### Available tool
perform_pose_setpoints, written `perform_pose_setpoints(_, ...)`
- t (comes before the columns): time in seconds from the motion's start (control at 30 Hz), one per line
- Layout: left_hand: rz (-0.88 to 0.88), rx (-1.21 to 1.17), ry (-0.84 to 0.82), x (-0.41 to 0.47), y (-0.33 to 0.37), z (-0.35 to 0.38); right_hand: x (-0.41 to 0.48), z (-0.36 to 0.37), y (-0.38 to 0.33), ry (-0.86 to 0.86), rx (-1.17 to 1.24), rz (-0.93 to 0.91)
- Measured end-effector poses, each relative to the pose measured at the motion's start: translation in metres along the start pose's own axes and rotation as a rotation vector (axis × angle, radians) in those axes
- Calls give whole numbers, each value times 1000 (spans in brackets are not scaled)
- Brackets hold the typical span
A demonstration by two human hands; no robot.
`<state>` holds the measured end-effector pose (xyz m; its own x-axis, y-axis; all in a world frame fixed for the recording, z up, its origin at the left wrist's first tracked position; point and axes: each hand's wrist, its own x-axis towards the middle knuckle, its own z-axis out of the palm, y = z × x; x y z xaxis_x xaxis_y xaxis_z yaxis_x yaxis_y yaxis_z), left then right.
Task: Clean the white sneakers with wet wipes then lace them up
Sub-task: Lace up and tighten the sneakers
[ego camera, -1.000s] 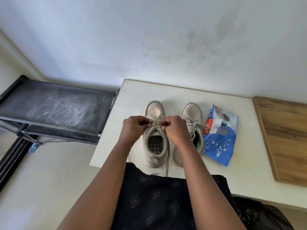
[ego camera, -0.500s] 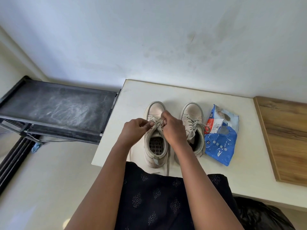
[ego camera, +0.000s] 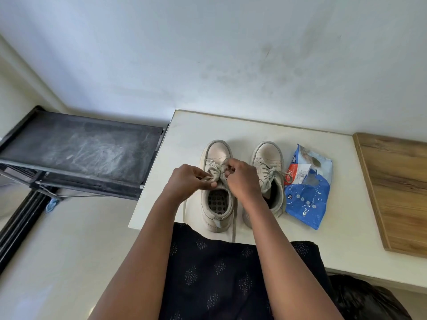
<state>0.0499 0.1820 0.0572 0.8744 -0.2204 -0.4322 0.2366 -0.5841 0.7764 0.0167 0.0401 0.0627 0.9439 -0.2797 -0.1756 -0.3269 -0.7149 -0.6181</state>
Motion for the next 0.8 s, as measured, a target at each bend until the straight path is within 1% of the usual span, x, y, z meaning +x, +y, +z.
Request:
perform_pose_setpoints(0.23, 1, -30, -5, 0, -2, 1, 0, -2, 1, 30, 33, 59)
perform_pose_setpoints(0.37, 33, 11, 63, 1, -4, -1, 3, -4, 6, -9, 75, 126)
perform_pose_setpoints(0.5, 18, -212, 74, -1, 1, 0, 3, -3, 9, -44, 88, 140)
perform_pose_setpoints(0.67, -17, -343, 16, -2, 2, -2, 0, -6, 8, -31, 67, 124)
perform_pose_setpoints(0.73, -44, -356, 3, 1, -3, -4, -1, -8, 8, -45, 54, 131)
perform_pose_setpoints(0.8, -61, -300, 28, 0, -5, -4, -4, -11, 8, -109, 52, 147)
